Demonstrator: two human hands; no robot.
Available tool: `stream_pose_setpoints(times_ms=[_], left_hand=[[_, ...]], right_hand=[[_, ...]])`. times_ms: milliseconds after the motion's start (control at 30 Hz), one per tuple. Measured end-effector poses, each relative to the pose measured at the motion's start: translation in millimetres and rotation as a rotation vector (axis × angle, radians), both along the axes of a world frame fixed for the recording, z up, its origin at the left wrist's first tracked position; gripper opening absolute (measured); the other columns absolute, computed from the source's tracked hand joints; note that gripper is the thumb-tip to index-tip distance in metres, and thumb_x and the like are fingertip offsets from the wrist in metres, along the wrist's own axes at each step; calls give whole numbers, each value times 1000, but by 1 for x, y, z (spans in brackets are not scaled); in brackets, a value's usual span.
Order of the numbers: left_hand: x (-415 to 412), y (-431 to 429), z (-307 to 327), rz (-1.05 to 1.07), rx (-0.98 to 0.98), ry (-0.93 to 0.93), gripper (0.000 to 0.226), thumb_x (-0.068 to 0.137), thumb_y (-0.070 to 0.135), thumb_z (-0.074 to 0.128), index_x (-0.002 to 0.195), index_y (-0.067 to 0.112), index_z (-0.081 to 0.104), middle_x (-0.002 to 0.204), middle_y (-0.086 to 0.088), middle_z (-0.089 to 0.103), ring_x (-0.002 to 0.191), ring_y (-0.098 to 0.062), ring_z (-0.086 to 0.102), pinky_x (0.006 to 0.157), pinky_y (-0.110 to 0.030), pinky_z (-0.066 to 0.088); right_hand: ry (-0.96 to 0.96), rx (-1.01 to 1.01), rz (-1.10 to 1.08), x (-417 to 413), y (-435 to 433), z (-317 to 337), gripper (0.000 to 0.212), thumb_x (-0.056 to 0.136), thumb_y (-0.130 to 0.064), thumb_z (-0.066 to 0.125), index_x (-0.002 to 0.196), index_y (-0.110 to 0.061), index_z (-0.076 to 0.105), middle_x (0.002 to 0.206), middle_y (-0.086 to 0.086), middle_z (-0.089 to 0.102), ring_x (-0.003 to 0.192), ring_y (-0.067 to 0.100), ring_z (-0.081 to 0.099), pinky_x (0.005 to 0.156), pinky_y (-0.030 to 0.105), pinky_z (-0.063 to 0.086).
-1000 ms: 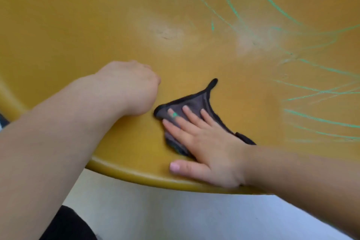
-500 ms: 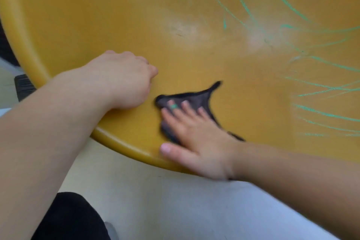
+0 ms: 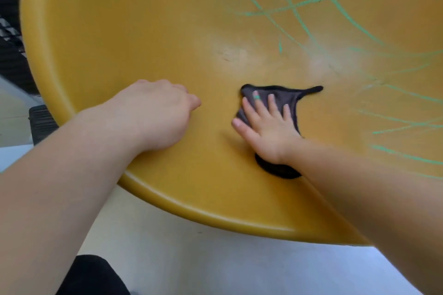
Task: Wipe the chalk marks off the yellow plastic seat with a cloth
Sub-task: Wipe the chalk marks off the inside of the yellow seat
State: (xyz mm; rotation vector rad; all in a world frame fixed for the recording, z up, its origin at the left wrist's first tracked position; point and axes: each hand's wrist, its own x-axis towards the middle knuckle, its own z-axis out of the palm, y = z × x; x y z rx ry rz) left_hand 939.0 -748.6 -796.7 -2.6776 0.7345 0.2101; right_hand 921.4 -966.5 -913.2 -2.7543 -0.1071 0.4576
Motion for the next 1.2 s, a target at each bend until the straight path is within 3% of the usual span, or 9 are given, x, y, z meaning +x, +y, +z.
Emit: stream_pose_setpoints(times_ms=[133,233,333,467,633,733,867,1000,1200], left_hand=[[3,-1,4,8,-17,-29,43,100,27,36,142,35,43,139,4,51,124,-24,51,98,-44,46],[5,0,5,30,-25,-35,41,101,26,34,139,33,45,138,4,52,123,-24,50,99,-44,44],[5,1,4,22,-32,-25,40,100,24,34,138,32,46,136,6,52,122,-23,50,99,-44,44],[6,-2,3,39,-32,-19,41,100,22,32,137,31,47,136,6,51,122,-22,49,97,-43,44],[9,-7,4,55,9,-1,40,100,33,33,138,35,43,136,8,51,123,-21,49,97,-41,44],[12,-7,11,107,-32,48,52,100,35,31,150,44,20,144,11,45,129,-19,44,103,-40,41],[13,-12,23,98,1,50,54,102,38,26,154,42,12,148,11,40,135,-19,37,108,-42,35],[28,-10,45,74,197,-27,55,101,47,27,154,42,13,153,8,33,142,-20,29,117,-50,24],[94,-19,85,-102,193,-282,65,96,42,40,155,43,13,159,1,31,143,-25,31,116,-52,28]], right_hand=[[-7,235,464,-64,48,20,82,92,-80,7,160,-39,-12,166,-13,-27,152,16,-30,121,39,-21],[-93,98,534,-37,-3,7,76,87,-84,-2,155,-52,-16,164,-21,-27,153,9,-25,121,34,-20],[-154,-169,106,29,-77,-10,96,69,-92,-19,156,-52,-12,167,-14,-22,157,17,-14,126,43,-11],[-135,-136,-443,74,-70,-13,91,87,-82,-5,163,-33,-5,170,2,-20,156,33,-18,124,58,-8],[-187,118,164,19,61,-4,88,87,-77,-3,162,-32,-8,169,-5,-22,155,27,-23,124,51,-13],[-187,166,441,7,35,1,80,87,-81,0,158,-47,-9,167,-17,-22,153,13,-26,121,40,-21],[-241,-121,17,71,-63,-15,81,84,-81,-5,159,-50,-4,168,-14,-20,157,19,-14,125,47,-14],[-192,-91,-324,94,-49,-18,85,89,-80,-5,161,-36,-9,167,-1,-27,154,32,-24,124,57,-12],[-174,208,329,46,43,4,80,93,-82,9,159,-42,-13,163,-13,-31,149,23,-36,121,52,-22]])
